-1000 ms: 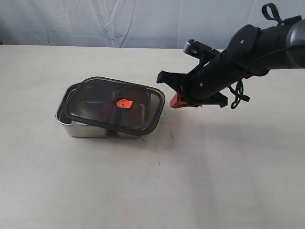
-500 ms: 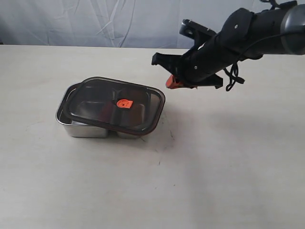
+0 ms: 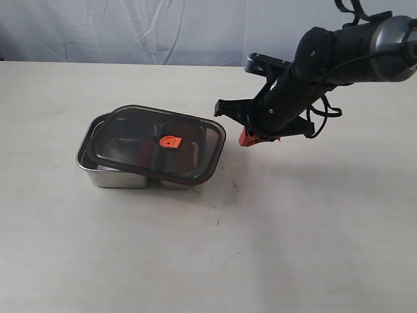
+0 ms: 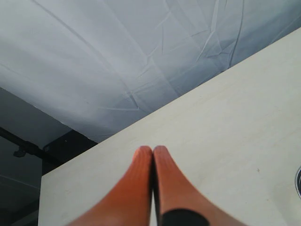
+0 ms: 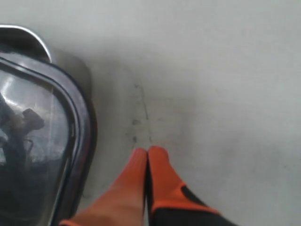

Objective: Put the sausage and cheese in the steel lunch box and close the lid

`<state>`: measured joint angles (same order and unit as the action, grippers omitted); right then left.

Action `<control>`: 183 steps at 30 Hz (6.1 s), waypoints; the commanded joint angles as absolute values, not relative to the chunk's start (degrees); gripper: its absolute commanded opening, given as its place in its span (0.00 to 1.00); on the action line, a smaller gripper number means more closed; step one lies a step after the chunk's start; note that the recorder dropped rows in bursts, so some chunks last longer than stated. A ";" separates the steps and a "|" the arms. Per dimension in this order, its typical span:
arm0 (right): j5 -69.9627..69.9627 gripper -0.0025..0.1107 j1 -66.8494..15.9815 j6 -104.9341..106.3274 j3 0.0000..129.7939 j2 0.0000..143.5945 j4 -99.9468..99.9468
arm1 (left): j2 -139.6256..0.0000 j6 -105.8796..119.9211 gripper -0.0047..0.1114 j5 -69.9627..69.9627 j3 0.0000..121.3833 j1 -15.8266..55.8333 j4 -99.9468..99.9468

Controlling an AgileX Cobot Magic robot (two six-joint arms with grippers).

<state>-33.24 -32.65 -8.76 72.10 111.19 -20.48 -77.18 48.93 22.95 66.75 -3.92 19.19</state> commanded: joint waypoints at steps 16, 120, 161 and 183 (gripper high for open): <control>-29.82 0.02 -34.34 -8.79 72.29 111.52 -22.85 | -76.71 48.58 0.04 22.90 66.84 -4.05 19.17; -49.58 0.02 -40.01 -5.12 101.83 121.99 -9.60 | -104.71 57.51 0.04 42.93 66.84 -2.15 55.11; -54.89 0.02 -40.11 -3.46 101.83 128.34 -13.59 | -114.37 48.50 0.04 44.17 66.84 1.48 41.82; -55.47 0.02 -40.11 -3.36 101.83 128.60 -13.37 | -114.82 42.12 0.04 43.94 68.09 4.23 36.36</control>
